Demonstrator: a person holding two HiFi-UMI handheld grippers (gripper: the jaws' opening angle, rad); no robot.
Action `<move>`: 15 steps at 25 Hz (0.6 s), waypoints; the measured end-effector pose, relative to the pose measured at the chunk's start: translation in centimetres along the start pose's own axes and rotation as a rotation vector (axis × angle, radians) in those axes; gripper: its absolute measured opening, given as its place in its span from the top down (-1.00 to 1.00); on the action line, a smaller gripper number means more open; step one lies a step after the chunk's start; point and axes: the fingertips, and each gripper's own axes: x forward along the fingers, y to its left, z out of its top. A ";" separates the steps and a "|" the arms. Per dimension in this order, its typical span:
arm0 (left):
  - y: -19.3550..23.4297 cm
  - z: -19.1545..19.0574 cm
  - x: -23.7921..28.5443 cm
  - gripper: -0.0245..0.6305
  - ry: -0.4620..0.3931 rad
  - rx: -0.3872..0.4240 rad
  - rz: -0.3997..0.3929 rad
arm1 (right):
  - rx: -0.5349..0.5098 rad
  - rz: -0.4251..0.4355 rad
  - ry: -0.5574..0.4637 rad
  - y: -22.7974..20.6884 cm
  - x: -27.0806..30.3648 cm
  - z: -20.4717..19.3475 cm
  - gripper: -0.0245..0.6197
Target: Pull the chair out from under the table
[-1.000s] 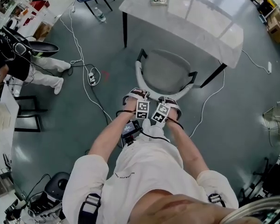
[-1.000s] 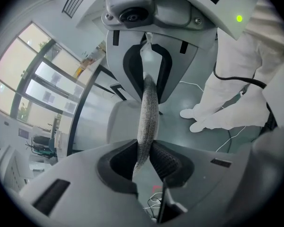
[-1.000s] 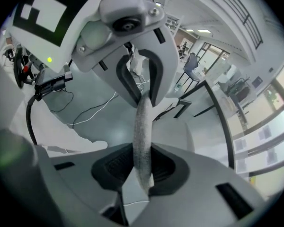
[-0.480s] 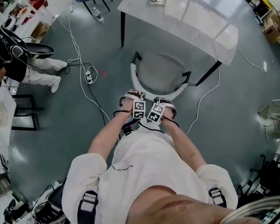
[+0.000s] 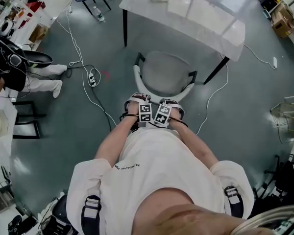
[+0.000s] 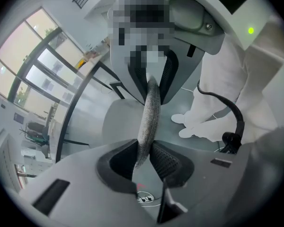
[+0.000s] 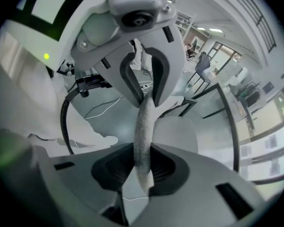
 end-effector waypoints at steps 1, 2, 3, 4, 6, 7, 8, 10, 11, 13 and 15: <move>-0.2 0.2 0.1 0.70 0.000 -0.003 -0.004 | -0.001 0.013 0.002 0.2 0.0 -0.2 0.65; -0.4 0.5 0.2 0.70 0.000 -0.003 -0.011 | -0.001 0.028 0.006 0.4 0.0 -0.5 0.65; -0.7 0.7 0.3 0.70 0.000 -0.002 -0.018 | 0.001 0.043 0.010 0.6 -0.1 -0.7 0.65; -0.9 0.8 0.2 0.70 0.000 -0.001 -0.026 | 0.004 0.054 0.014 0.9 -0.1 -0.8 0.65; -1.3 0.6 -0.3 0.70 -0.002 -0.004 -0.039 | 0.009 0.067 0.017 1.4 -0.4 -0.5 0.65; -1.4 0.4 -0.5 0.70 -0.002 -0.004 -0.043 | 0.010 0.072 0.016 1.6 -0.4 -0.2 0.65; -1.6 0.2 -0.6 0.70 -0.002 -0.002 -0.047 | 0.009 0.078 0.015 1.8 -0.5 0.1 0.65; -2.1 0.0 -0.7 0.70 -0.003 0.005 -0.054 | 0.009 0.090 0.015 2.2 -0.5 0.4 0.65; -2.3 0.0 -0.8 0.70 -0.003 0.008 -0.056 | 0.011 0.095 0.016 2.4 -0.5 0.3 0.65; -2.5 0.0 -0.8 0.70 -0.003 0.001 -0.058 | 0.019 0.103 0.012 2.5 -0.5 0.3 0.65; -2.5 -0.2 -0.9 0.70 -0.009 -0.032 -0.063 | 0.037 0.113 0.004 2.4 -0.5 0.5 0.64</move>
